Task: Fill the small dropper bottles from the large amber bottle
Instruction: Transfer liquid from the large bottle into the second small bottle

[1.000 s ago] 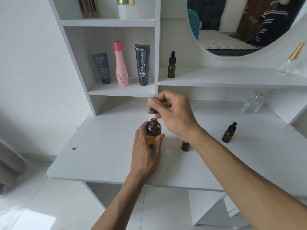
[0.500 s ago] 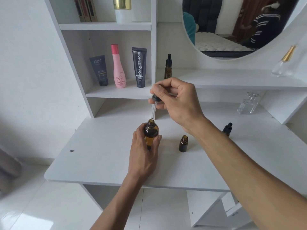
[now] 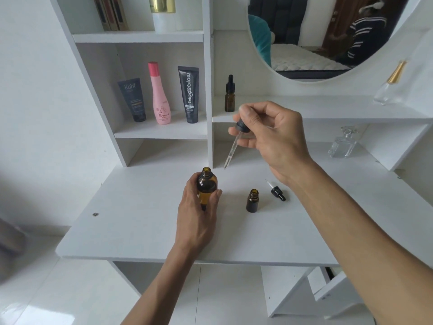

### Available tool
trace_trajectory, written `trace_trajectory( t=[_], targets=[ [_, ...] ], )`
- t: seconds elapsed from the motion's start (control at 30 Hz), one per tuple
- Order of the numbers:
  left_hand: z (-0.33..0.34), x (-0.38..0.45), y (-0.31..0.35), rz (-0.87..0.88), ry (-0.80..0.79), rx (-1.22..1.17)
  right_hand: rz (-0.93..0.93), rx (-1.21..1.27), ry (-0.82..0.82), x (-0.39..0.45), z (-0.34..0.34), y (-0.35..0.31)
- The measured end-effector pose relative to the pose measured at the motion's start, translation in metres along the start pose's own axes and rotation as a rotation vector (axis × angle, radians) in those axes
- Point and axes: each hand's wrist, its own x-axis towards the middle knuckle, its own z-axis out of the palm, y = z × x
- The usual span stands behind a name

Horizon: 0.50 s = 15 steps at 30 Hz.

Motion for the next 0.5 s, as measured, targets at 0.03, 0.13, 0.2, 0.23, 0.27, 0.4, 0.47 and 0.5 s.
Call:
trace_trajectory(
  t=[0.03,0.13,0.2,0.23,0.27,0.4,0.47,0.5],
  targets=[
    [0.0,0.0,0.0,-0.004,-0.003,0.0,0.009,-0.001,0.006,-0.001,-0.005,0.001],
    [0.0,0.0,0.002,-0.017,0.0,0.002,0.026,-0.013,0.033,-0.005,-0.021,0.005],
    [0.0,0.0,0.002,-0.024,-0.003,0.007,0.028,-0.031,0.056,-0.008,-0.029,0.008],
    [0.0,0.0,0.002,-0.026,-0.004,0.012,0.028,-0.044,0.066,-0.009,-0.033,0.01],
    [0.0,0.0,0.002,-0.027,-0.003,0.017,0.029,-0.06,0.074,-0.01,-0.036,0.012],
    [0.0,-0.001,0.005,-0.033,-0.001,0.02,0.047,-0.114,0.086,-0.014,-0.044,0.021],
    [-0.001,-0.001,0.006,-0.032,0.004,0.022,0.057,-0.124,0.09,-0.016,-0.046,0.026],
    [-0.001,-0.001,0.007,-0.03,0.006,0.024,0.062,-0.128,0.092,-0.017,-0.046,0.028]
  ],
)
